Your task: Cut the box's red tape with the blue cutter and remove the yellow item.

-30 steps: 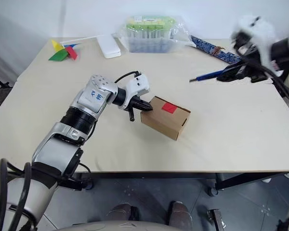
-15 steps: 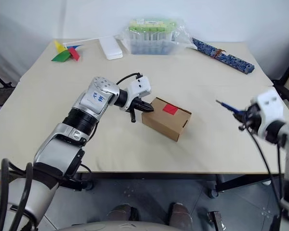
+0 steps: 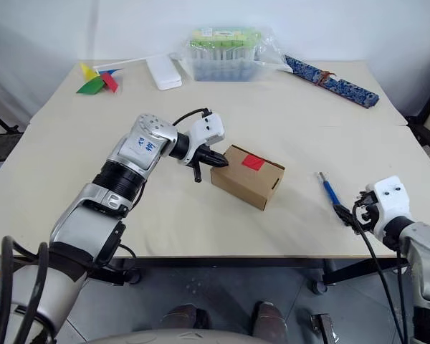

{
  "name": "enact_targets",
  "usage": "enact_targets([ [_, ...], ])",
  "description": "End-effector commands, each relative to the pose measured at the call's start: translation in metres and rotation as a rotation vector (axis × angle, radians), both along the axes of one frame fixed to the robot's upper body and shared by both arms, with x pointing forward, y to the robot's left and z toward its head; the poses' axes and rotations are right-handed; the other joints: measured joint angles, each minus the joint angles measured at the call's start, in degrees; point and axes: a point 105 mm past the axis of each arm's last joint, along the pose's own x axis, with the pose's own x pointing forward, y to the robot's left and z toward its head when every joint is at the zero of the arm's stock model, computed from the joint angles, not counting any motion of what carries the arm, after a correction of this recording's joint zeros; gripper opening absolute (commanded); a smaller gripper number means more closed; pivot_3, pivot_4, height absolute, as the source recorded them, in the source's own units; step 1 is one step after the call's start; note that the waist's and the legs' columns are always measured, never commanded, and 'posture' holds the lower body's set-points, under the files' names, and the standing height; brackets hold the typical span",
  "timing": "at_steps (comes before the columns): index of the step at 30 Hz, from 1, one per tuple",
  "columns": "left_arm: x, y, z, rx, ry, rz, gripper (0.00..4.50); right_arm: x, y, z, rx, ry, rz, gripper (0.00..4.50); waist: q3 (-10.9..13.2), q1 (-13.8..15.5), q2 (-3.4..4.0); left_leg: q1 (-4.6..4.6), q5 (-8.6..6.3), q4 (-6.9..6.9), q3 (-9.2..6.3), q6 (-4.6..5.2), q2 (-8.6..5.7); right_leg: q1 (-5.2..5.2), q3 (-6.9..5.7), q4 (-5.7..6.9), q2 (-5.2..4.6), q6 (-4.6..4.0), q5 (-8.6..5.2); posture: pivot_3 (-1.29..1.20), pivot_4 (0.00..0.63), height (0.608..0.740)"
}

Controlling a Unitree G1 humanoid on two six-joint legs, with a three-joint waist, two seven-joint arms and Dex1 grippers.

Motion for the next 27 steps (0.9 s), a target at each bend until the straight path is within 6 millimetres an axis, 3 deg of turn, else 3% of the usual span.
enact_targets([
  [1,-0.001,0.006,-0.018,0.016,0.074,0.028,0.00,0.008,0.012,0.053,-0.039,-0.135,0.046,4.48,0.0,-0.1,-0.01,0.00,0.00,0.00,0.00,0.00,0.00,0.00,0.00,0.00,0.00,0.00,0.00,0.00,0.150,0.740],
  [3,-0.001,0.006,-0.007,-0.030,0.067,0.023,0.00,0.023,0.023,0.071,-0.044,-0.127,0.084,4.48,0.1,-0.4,0.07,-0.02,0.00,0.08,0.04,0.01,0.01,-0.08,0.08,-0.01,-0.03,-0.01,0.01,0.00,0.150,0.740],
  [6,0.001,0.010,0.005,-0.081,0.049,0.032,0.00,0.040,0.033,0.081,-0.067,-0.117,0.123,3.88,0.1,-0.2,-0.04,-0.15,0.00,0.07,0.06,0.02,0.04,-0.35,0.11,0.03,-0.07,-0.04,-0.01,0.00,0.150,0.740],
  [10,0.001,0.018,0.025,-0.159,0.037,0.052,0.00,0.069,0.040,0.089,-0.111,-0.120,0.175,2.53,0.2,-0.4,-0.19,-0.43,0.02,-0.09,0.15,-0.03,-0.08,-0.59,0.03,0.11,0.00,-0.02,0.00,0.00,0.150,0.740],
  [17,-0.003,0.047,0.058,-0.259,0.038,0.128,0.00,0.111,0.059,0.078,-0.175,-0.066,0.292,0.08,0.4,-1.6,-0.21,-0.98,0.09,-0.28,0.38,-0.12,-0.30,-0.95,-0.37,0.04,0.01,0.11,0.07,0.00,0.150,0.740],
  [22,-0.021,0.071,0.049,-0.253,0.127,0.188,0.00,0.128,0.075,0.063,-0.246,-0.026,0.366,0.03,0.4,-2.1,-0.18,-0.86,0.18,-0.72,0.24,-0.29,-0.30,-0.97,-0.52,0.06,0.03,0.12,0.07,0.00,0.150,0.740],
  [27,-0.059,0.084,0.015,-0.192,0.303,0.200,0.00,0.139,0.095,0.045,-0.262,0.025,0.428,0.03,0.5,-3.1,-0.17,-0.92,0.18,-0.74,0.10,-0.30,-0.32,-0.97,-0.57,0.07,0.02,0.12,0.06,0.00,0.150,0.740],
])
